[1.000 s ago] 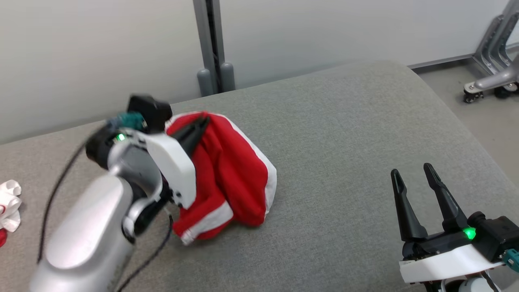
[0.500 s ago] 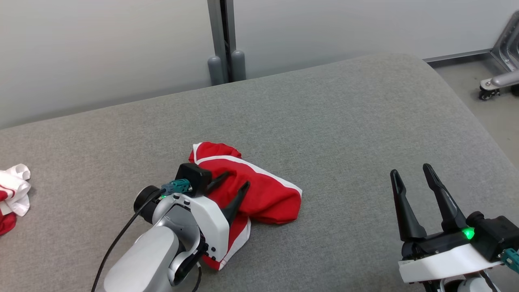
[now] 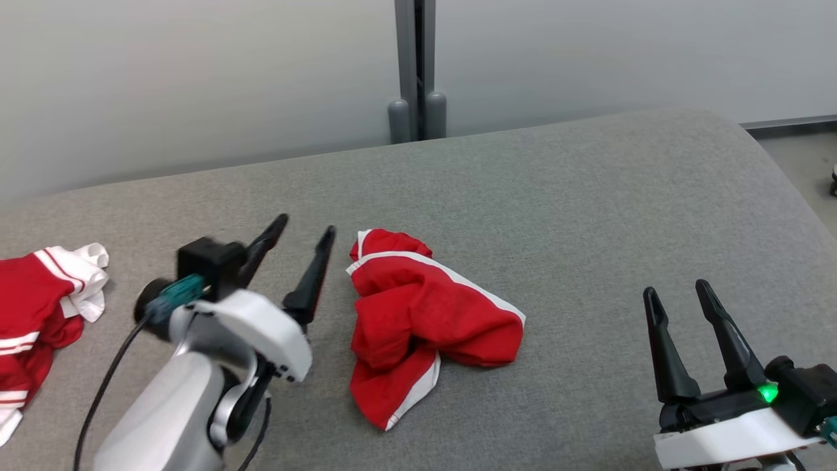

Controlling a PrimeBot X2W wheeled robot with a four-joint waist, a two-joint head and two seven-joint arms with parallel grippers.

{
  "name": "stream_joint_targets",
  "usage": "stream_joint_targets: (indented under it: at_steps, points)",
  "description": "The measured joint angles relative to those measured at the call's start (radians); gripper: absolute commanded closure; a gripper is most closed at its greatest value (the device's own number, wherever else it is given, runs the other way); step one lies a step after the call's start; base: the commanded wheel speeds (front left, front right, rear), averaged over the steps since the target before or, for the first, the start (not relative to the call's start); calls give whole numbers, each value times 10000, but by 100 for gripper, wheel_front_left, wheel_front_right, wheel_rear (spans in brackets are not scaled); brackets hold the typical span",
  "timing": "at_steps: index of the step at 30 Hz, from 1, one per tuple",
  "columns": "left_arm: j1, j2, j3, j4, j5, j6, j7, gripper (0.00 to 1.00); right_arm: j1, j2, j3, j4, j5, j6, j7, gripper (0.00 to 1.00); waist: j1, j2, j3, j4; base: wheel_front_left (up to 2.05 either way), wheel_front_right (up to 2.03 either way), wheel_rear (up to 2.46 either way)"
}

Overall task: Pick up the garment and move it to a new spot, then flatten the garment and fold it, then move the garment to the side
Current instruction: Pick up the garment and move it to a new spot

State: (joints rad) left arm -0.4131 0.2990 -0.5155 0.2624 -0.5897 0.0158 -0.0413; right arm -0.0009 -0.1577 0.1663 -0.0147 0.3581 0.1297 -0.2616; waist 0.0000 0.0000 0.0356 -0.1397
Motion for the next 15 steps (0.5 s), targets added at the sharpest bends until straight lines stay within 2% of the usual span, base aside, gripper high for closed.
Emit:
stream_joint_targets:
  at_steps: [1, 6, 9, 15]
  points:
    - [0, 0, 0, 0, 0, 0, 0, 0, 0, 0, 0, 0, 0, 0, 0, 0, 0, 0, 0, 0, 0, 0, 0]
    - [1331, 443, 815, -780, -198, 878, -694, 0, 328, -17, -228, -4, 52, 0, 0, 0, 0, 0, -175, 294, 0, 0, 0]
    - [2122, 470, 1214, -1388, -257, 1419, -1333, 0, 519, 8, -518, -13, 73, 0, -2, 0, 0, 0, -269, 446, 0, 0, 0]
    - [3263, 272, 1446, -2048, -169, 1804, -1967, 0, 885, 165, -746, -31, 75, 0, 0, 0, 0, 0, -351, 753, 0, 0, 0]
